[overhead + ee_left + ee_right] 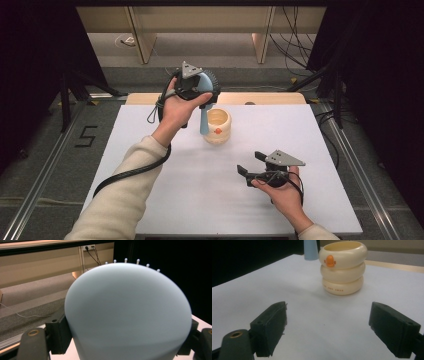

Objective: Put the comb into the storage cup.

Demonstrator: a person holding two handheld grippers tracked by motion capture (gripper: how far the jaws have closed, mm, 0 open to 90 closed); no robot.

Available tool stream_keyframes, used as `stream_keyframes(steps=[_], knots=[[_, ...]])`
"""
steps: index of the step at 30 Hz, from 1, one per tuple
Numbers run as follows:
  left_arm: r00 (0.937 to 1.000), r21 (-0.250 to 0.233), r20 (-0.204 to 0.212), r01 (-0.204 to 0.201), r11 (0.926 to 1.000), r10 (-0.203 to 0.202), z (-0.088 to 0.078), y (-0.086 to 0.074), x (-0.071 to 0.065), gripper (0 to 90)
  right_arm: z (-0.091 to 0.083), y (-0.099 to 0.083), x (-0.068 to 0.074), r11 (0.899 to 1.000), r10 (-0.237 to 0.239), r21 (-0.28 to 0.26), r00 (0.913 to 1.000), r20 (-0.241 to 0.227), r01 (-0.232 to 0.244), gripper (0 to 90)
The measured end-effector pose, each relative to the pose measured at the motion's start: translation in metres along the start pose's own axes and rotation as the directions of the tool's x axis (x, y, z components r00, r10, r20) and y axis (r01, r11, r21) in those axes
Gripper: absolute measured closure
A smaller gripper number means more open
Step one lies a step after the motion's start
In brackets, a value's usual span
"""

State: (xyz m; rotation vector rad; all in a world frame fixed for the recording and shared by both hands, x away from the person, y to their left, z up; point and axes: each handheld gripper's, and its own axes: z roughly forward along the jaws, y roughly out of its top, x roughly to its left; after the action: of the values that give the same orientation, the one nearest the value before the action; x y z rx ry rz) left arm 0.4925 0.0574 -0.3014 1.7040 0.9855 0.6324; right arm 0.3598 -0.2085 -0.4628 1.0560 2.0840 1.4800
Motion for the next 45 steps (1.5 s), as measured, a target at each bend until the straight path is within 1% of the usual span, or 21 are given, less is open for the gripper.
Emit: stream_keyframes(steps=[7, 11, 17, 29, 38, 45], knots=[[1.0000, -0.009, -0.004, -0.005, 0.9999, 0.005, -0.006, 0.006, 0.000, 21.0, -0.001, -0.001, -0.001, 1.000, 0.005, 0.000, 1.0000, 0.000, -0.005, 15.8], [0.9999, -0.020, -0.006, -0.013, 0.9997, 0.013, -0.010, 0.010, -0.001, 21.1, -0.001, 0.000, -0.001, 1.000, 0.004, -0.001, 1.0000, 0.002, -0.004, 15.8], [0.9999, -0.038, -0.008, -0.011, 0.9992, 0.011, -0.014, 0.018, -0.001, 21.1, -0.001, 0.000, -0.001, 1.000, 0.006, -0.002, 1.0000, 0.003, -0.006, 15.8], [0.9999, -0.049, -0.010, -0.007, 0.9988, 0.007, -0.014, 0.025, -0.001, 21.1, -0.001, -0.001, -0.001, 1.000, 0.010, -0.002, 1.0000, 0.000, -0.010, 15.8], [0.9998, -0.063, -0.011, -0.017, 0.9979, 0.016, -0.016, 0.034, -0.003, 21.1, -0.001, -0.001, -0.002, 1.000, 0.012, -0.001, 0.9999, 0.000, -0.012, 15.8], [1.0000, -0.070, -0.007, -0.007, 0.9975, 0.006, -0.012, 0.035, -0.003, 21.1, -0.001, -0.001, -0.002, 1.000, 0.013, 0.000, 0.9999, -0.001, -0.013, 15.8]])
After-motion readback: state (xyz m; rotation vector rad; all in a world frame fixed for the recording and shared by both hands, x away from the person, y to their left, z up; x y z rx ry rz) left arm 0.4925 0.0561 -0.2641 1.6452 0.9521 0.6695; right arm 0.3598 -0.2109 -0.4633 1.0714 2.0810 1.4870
